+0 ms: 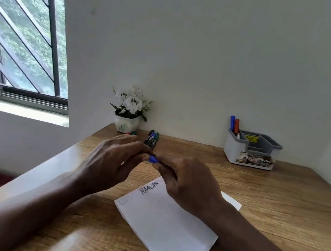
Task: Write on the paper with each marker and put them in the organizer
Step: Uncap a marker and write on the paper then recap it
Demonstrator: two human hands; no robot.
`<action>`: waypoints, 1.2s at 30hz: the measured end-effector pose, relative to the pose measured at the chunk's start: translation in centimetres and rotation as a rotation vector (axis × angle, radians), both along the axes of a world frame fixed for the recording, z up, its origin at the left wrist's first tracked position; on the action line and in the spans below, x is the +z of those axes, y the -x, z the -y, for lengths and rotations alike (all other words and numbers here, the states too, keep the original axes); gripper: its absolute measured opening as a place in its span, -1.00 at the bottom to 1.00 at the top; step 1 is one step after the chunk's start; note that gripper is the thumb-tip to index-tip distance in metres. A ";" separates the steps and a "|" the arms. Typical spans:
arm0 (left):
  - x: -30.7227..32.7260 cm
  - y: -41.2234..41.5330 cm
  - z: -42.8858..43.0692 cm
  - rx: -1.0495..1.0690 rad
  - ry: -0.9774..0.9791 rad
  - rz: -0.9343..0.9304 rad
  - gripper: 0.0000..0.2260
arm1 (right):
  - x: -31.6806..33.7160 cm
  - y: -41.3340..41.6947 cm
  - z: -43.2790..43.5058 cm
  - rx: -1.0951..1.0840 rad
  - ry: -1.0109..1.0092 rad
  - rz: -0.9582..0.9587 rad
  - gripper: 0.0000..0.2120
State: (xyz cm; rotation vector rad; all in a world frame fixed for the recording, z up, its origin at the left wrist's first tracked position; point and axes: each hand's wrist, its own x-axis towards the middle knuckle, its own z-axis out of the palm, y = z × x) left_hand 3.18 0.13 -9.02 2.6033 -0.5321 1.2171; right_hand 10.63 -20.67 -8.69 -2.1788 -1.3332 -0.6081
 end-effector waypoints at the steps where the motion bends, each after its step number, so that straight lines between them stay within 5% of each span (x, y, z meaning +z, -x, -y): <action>1: 0.1 0.0 0.0 0.000 0.015 0.008 -0.81 | 0.1 0.0 0.1 -0.004 -0.001 -0.003 -0.61; 8: -0.2 -0.1 -1.0 0.031 0.119 -0.003 -0.83 | 0.0 -1.2 0.6 -0.133 -0.012 -0.116 -0.76; 14: -0.6 -0.5 -2.5 0.077 0.161 -0.139 -0.84 | -0.5 -2.8 1.5 -0.126 0.015 -0.158 -0.49; 17: -0.8 -0.9 -2.8 0.092 0.192 -0.254 -0.85 | -0.3 -3.0 1.5 -0.100 -0.088 -0.128 -0.65; 19: -1.0 -1.1 -3.2 0.122 0.218 -0.345 -0.86 | 0.1 -2.8 1.3 -0.047 -0.249 -0.316 -0.76; 24: -1.0 -1.3 -3.5 0.185 0.194 -0.463 -0.90 | 1.0 -3.2 1.5 0.127 -0.612 -1.112 -0.54; 26: -0.9 -1.1 -3.2 0.178 0.200 -0.459 -0.90 | 1.1 -3.6 1.9 0.218 -0.637 -1.253 -0.58; 30: -0.9 -0.7 -2.5 0.209 0.223 -0.486 -0.66 | 0.6 -4.1 2.3 0.192 -0.552 -1.120 -0.65; 35: -0.8 -0.2 -1.6 0.297 0.180 -0.718 -0.19 | -0.6 -4.6 2.5 -0.050 -0.068 -0.228 -0.66; 36: -0.7 -0.1 -1.5 0.310 0.174 -0.756 -0.16 | -0.9 -4.4 2.5 -0.081 0.049 -0.165 -0.63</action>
